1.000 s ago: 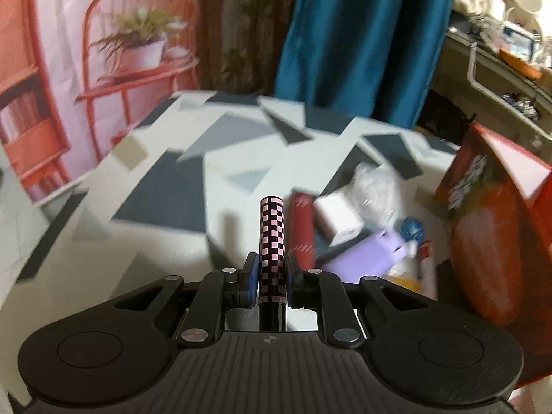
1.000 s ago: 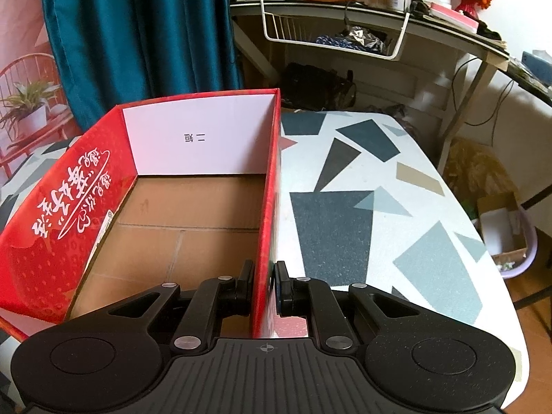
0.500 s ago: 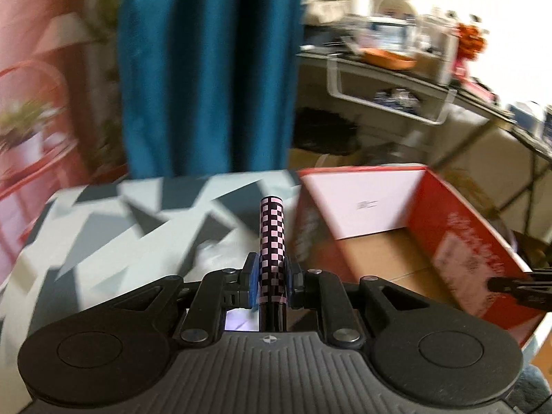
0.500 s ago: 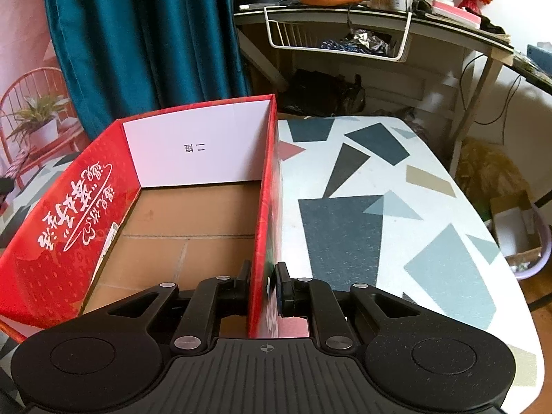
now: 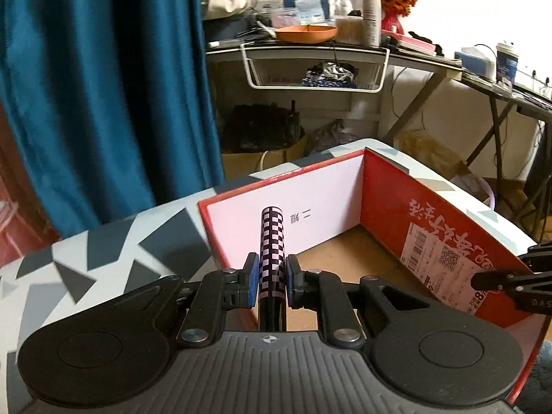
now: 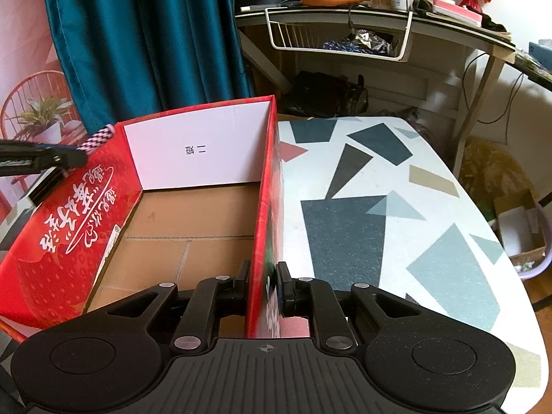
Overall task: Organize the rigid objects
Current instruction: 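Carry the checkered tube into the red box and open the left gripper, then move the left tool back over the red-capped white marker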
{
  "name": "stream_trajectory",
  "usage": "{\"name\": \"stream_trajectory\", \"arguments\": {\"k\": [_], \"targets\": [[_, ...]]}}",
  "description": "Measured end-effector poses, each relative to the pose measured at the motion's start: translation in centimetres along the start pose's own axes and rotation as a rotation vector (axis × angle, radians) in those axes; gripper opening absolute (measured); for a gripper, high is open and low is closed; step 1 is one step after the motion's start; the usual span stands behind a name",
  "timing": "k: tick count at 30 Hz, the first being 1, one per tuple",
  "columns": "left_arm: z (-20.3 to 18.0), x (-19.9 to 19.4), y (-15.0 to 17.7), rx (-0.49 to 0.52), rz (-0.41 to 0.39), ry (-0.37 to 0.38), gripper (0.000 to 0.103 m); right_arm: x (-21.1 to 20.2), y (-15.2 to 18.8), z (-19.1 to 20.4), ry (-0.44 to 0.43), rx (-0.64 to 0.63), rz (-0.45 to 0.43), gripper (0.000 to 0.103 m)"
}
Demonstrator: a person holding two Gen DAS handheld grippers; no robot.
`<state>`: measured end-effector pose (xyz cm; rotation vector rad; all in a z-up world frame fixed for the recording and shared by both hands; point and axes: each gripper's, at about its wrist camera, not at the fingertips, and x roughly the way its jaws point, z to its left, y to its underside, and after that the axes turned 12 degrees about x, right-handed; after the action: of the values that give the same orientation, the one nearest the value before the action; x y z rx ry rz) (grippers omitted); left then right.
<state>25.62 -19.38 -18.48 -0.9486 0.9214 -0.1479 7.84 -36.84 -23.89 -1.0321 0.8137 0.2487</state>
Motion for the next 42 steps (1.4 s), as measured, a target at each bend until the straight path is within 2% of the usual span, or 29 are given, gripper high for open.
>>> {"name": "stream_trajectory", "arguments": {"k": [4, 5, 6, 8, 12, 15, 19, 22, 25, 29, 31, 33, 42], "targets": [[0.7, 1.2, -0.5, -0.026, 0.013, 0.051, 0.019, 0.0, 0.1, -0.1, -0.008, 0.009, -0.002, 0.013], [0.9, 1.4, -0.6, -0.032, 0.014, 0.054, 0.026, 0.0, 0.1, -0.1, -0.008, 0.009, -0.002, 0.013], [1.0, 1.5, -0.7, -0.041, 0.012, 0.051, 0.037, 0.0, 0.1, -0.1, -0.009, 0.008, -0.002, 0.013], [1.6, 1.0, -0.5, -0.073, -0.008, 0.039, 0.048, 0.0, 0.1, -0.1, -0.01, 0.007, -0.001, 0.013], [3.7, -1.1, 0.2, -0.138, -0.067, 0.026, 0.048, 0.0, 0.1, -0.1, -0.011, 0.005, 0.001, 0.013], [5.9, -3.1, 1.7, -0.173, -0.102, -0.025, 0.048, -0.1, 0.2, -0.1, -0.012, 0.005, -0.002, 0.013], [8.8, -4.4, 4.3, -0.256, -0.058, -0.089, 0.048, 0.0, 0.2, -0.1, -0.011, 0.008, -0.005, 0.014], [9.8, -4.9, 6.4, -0.282, -0.017, -0.104, 0.048, -0.1, 0.2, -0.1, -0.011, 0.012, -0.007, 0.014], [9.6, -5.2, 8.0, -0.254, 0.018, -0.106, 0.048, -0.1, 0.2, -0.2, -0.01, 0.012, -0.007, 0.013], [8.9, -4.8, 9.6, -0.269, 0.049, -0.077, 0.047, 0.0, 0.2, -0.1, -0.007, 0.008, -0.003, 0.013], [8.1, -4.1, 9.8, -0.271, 0.061, -0.066, 0.045, -0.1, 0.2, -0.1, -0.008, 0.008, -0.003, 0.013], [7.2, -3.7, 10.4, -0.269, 0.069, -0.061, 0.037, -0.1, 0.1, -0.1, -0.008, 0.008, -0.003, 0.013], [3.2, -0.2, 11.9, -0.298, 0.108, 0.005, 0.031, 0.0, 0.1, -0.1, -0.011, 0.012, -0.002, 0.014]]}}
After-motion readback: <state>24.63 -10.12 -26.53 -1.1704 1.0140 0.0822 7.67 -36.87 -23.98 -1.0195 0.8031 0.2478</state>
